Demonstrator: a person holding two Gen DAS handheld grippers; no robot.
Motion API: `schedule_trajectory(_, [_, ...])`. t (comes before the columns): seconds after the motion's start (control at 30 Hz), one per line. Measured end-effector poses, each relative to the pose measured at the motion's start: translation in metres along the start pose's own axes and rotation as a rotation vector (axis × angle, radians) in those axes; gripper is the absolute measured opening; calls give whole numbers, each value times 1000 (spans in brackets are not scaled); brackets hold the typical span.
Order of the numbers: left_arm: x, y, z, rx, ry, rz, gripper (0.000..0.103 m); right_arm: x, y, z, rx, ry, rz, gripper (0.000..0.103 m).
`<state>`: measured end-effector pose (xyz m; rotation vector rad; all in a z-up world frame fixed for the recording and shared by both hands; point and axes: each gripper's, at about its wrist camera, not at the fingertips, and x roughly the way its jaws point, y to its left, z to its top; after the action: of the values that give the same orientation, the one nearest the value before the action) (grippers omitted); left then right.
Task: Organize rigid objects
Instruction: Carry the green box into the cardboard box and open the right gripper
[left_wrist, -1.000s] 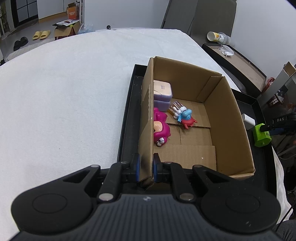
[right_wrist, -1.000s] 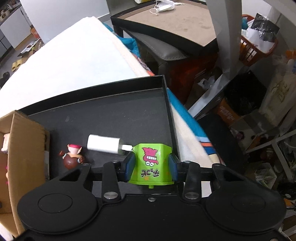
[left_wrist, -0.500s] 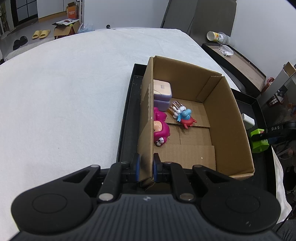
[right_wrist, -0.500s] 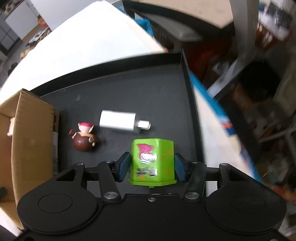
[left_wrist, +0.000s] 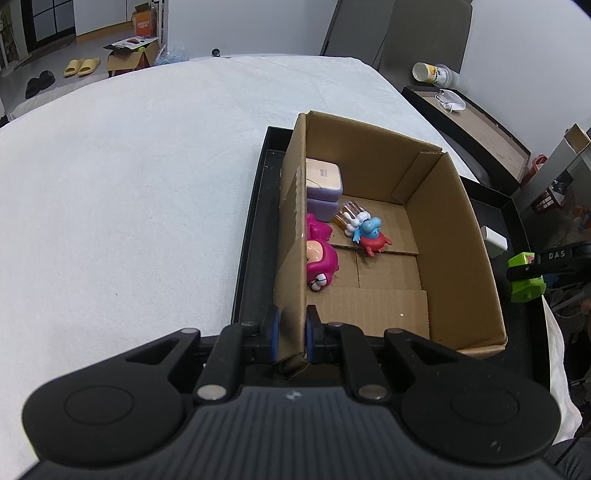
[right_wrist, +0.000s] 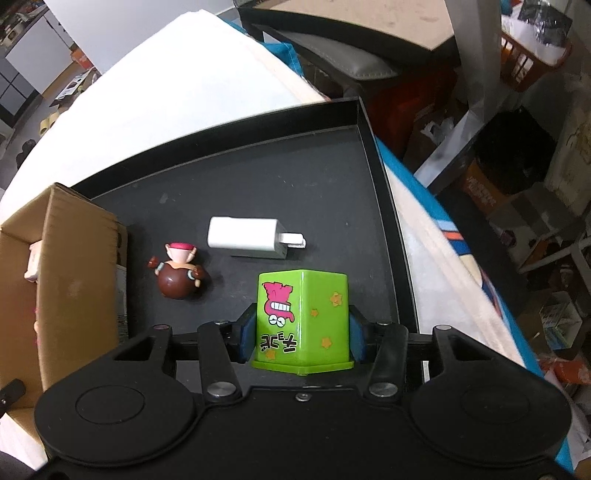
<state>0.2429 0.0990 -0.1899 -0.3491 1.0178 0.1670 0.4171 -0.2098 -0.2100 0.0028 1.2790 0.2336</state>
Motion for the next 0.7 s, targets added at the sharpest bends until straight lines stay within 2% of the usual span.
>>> schedule_trajectory(0.7, [-7, 7, -1, -15, -12, -32, 12, -57, 57, 12, -121, -106, 17, 47])
